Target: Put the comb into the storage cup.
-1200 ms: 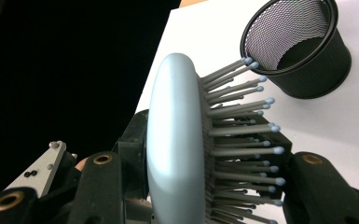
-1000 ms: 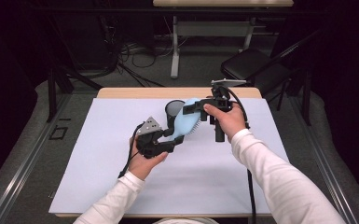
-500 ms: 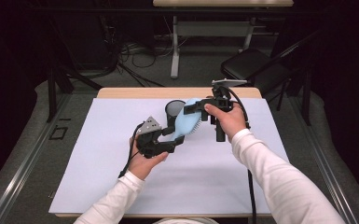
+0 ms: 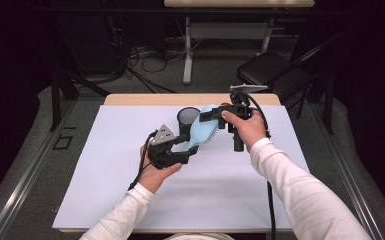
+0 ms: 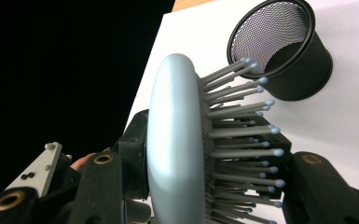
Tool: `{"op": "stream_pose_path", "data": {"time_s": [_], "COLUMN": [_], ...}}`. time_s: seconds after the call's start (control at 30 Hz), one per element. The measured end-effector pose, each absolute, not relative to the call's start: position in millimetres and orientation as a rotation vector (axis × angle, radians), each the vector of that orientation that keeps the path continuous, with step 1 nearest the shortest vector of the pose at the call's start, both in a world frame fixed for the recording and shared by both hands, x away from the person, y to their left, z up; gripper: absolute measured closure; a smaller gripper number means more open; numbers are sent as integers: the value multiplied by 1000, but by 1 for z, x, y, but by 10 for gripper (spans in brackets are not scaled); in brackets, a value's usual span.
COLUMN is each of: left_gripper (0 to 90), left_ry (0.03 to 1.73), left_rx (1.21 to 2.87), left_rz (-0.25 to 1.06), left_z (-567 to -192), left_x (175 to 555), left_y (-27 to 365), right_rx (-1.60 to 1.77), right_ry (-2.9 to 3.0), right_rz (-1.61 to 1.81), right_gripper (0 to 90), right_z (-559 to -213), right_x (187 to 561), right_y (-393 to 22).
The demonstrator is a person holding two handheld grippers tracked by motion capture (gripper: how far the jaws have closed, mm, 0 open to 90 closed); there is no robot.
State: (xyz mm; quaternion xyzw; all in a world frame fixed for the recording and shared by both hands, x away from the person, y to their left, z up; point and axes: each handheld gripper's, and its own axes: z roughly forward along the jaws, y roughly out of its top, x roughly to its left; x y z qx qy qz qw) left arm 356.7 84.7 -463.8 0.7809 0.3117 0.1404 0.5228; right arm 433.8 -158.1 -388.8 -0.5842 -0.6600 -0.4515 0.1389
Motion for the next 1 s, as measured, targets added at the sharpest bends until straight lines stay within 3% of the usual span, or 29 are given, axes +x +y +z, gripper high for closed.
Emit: {"op": "stream_pose_path", "data": {"time_s": [0.63,1.0], "left_gripper": [358,230], "left_ry": [690,695], "left_rx": [1884,1876], "left_rz": [325,292], "left_z": [-456,-456], "left_x": [355,356], "left_y": [84,84], "right_rx": [-1696,-1703], "right_ry": [-1913,-1916], "right_rz": [-1307,-1304], "right_gripper": [492,492], "right_z": [-390,-390], "right_x": [435,435], "right_y": [-159,-160]}}
